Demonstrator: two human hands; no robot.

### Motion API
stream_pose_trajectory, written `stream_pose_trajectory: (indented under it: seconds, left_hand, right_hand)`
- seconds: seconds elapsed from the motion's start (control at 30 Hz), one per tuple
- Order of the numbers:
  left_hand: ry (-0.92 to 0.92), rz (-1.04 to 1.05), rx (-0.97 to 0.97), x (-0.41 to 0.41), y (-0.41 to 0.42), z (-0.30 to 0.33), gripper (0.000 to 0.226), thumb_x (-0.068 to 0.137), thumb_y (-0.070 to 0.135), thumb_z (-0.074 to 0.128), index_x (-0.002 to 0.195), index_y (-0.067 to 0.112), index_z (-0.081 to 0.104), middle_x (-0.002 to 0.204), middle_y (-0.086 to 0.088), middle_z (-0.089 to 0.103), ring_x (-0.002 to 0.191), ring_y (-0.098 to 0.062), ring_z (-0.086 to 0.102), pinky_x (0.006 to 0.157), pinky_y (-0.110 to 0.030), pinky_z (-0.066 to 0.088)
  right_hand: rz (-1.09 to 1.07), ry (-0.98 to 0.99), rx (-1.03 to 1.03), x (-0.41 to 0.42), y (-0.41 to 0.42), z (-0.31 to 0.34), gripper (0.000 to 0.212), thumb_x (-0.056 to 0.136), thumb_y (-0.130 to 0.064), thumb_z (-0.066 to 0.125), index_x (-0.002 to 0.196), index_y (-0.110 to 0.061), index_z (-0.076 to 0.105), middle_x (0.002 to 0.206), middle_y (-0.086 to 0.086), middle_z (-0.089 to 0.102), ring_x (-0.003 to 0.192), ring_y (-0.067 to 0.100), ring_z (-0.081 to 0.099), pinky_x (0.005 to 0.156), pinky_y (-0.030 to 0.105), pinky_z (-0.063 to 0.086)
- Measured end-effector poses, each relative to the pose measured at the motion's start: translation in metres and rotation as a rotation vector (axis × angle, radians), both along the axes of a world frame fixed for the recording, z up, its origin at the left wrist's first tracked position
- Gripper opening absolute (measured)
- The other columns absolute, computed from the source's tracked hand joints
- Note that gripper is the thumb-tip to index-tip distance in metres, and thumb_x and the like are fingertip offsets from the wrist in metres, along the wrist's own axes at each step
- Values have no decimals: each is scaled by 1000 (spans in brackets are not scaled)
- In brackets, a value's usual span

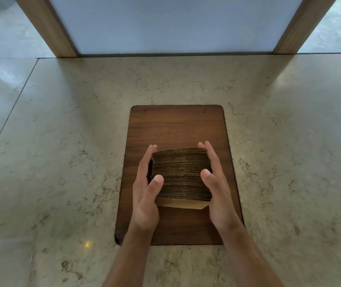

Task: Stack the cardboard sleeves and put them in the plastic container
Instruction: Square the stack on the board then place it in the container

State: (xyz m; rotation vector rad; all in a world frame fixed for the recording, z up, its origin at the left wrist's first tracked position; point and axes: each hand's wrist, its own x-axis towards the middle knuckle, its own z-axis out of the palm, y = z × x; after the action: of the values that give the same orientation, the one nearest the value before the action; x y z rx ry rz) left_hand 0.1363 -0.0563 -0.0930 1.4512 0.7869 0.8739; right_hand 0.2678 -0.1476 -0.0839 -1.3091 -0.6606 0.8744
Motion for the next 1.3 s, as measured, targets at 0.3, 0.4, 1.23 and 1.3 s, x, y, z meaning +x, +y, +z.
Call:
stream_pose_trajectory:
  seconds: [0.3, 0.4, 1.23, 1.3]
  left_hand:
    - [-47, -179, -28, 1, 6, 3, 81, 103, 66, 34, 166, 16, 23, 173, -5, 27, 161, -28, 19, 126, -64, 15]
    - [-67, -163, -81, 0, 4, -3, 84, 101, 67, 40, 164, 13, 25, 170, -11, 33, 158, -32, 26, 124, -67, 21]
    - [-90, 555, 6, 34, -12, -12, 49, 99, 33, 37, 108, 5, 76, 95, 14, 78, 91, -12, 72, 75, -21, 53]
    - [-91, 561, 25, 35, -12, -10, 49, 99, 32, 37, 107, 4, 76, 93, 17, 77, 90, -7, 71, 74, -17, 52]
  right_hand:
    - [85, 84, 19, 7, 0, 7, 86, 96, -70, 51, 165, -33, 16, 169, -6, 31, 155, 18, 32, 127, 57, 19]
    - [67, 91, 1, 12, 0, 1, 93, 92, -71, 56, 165, -30, 14, 166, -13, 37, 153, 12, 37, 127, 52, 25]
    - [267, -238, -105, 20, -7, 1, 123, 69, -84, 69, 165, -31, 14, 165, 0, 30, 151, 19, 38, 118, 28, 40]
    - [400, -377, -124, 28, -7, 3, 140, 58, -83, 74, 166, -26, 4, 168, -1, 17, 156, 16, 27, 123, 26, 32]
